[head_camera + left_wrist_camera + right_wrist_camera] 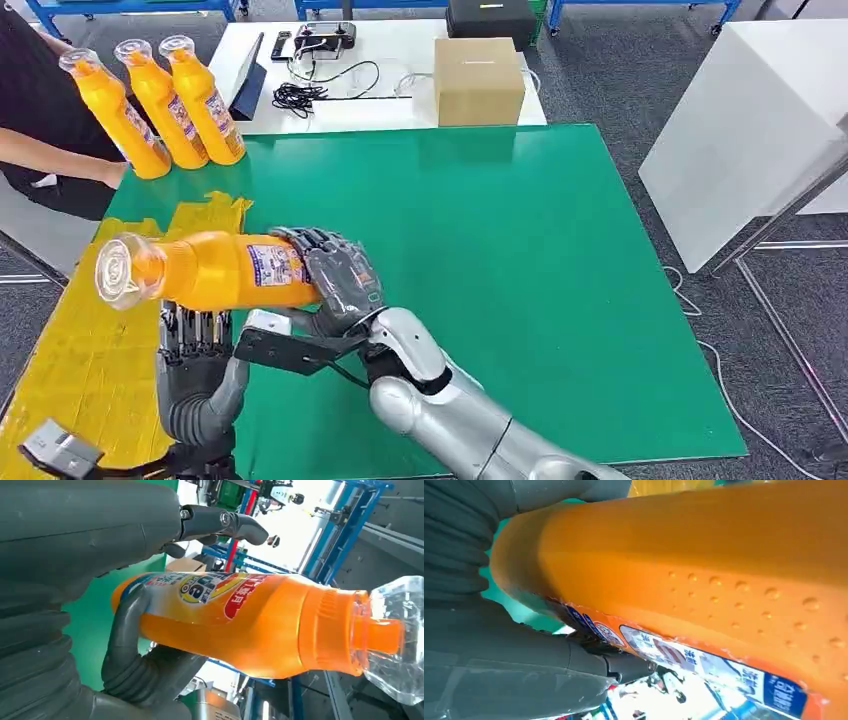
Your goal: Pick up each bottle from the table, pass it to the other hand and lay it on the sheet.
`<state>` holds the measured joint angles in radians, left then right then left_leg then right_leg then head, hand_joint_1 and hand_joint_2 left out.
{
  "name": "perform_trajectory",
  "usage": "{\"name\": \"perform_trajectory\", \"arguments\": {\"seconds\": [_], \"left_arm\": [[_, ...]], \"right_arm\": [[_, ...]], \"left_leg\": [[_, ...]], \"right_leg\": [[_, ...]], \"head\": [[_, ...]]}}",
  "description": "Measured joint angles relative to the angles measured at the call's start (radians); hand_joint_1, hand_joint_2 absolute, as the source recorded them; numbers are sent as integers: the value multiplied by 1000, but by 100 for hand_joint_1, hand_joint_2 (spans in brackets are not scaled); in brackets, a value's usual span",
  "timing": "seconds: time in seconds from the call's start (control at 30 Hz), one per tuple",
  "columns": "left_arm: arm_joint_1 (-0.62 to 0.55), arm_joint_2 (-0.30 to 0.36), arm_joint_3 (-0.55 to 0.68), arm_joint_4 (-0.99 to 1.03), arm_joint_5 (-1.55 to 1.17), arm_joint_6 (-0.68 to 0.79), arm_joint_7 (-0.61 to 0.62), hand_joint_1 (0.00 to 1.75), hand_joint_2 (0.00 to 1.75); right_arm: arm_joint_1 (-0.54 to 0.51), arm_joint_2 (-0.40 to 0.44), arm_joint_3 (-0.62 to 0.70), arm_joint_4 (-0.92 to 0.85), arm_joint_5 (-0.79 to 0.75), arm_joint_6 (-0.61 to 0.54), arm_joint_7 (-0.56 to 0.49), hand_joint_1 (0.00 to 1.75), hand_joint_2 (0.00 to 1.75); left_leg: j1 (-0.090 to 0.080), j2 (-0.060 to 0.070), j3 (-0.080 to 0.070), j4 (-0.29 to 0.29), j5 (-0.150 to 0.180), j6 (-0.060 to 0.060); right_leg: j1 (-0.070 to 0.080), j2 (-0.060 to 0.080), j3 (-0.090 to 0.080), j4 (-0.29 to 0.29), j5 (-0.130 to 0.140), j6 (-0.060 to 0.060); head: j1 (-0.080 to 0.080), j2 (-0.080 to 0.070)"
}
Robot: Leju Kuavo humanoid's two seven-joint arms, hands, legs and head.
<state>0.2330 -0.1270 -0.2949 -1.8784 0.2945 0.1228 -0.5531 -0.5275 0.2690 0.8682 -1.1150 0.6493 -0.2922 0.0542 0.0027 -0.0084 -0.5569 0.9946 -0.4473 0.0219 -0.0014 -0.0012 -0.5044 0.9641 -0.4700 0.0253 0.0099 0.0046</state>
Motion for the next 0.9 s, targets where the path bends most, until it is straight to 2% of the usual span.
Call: {"name": "perform_trajectory", "arguments": {"seconds": [0.3, 0.63, 0.9], "left_arm": [[-39, 2, 0, 16, -5, 22, 8, 0, 175], [-49, 5, -9, 20, 8, 24, 15, 0, 175], [-80, 24, -48, 40, -73, 120, 37, 0, 175]], "right_arm": [[-54, 52, -18, 98, 2, -17, -11, 175, 175], [-69, 70, -23, 124, -7, -16, -24, 175, 175], [-85, 91, 0, 145, -39, -11, -27, 175, 175]], "left_leg": [[0, 0, 0, 0, 0, 0], [0, 1, 0, 0, 0, 0], [0, 1, 0, 0, 0, 0]], "right_leg": [[0, 0, 0, 0, 0, 0], [0, 0, -1, 0, 0, 0], [0, 0, -1, 0, 0, 0]], "head": [[0, 0], [0, 0], [0, 0]]}}
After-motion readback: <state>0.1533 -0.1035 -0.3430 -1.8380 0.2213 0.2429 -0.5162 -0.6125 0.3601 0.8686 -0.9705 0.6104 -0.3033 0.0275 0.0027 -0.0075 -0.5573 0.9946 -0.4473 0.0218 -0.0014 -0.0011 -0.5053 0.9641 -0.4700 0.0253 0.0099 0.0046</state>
